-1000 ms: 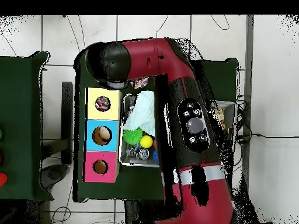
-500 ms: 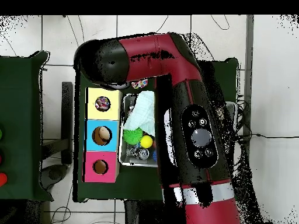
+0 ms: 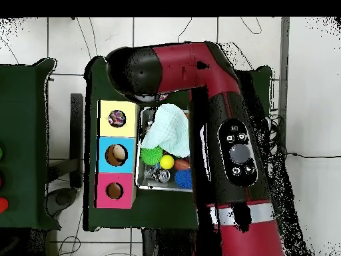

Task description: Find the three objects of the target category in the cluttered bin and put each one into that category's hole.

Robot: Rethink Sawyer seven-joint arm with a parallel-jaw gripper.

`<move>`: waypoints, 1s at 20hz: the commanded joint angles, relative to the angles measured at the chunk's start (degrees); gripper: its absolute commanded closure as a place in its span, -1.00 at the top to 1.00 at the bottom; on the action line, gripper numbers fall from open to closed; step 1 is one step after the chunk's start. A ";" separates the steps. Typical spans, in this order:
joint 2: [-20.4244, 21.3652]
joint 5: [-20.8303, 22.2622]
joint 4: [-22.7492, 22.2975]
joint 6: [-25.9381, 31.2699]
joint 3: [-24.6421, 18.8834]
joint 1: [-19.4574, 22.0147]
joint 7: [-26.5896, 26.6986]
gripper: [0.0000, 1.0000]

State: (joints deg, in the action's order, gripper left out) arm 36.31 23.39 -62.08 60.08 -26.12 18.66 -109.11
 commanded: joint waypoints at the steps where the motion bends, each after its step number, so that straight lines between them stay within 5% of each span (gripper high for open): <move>1: -6.53 2.56 -7.69 -4.98 -0.72 2.92 9.06 1.00; 20: -12.93 1.18 -7.06 -18.17 0.36 1.34 -0.80 1.00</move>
State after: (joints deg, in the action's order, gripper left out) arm 26.34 23.80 -62.69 45.58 -26.12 20.32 -109.11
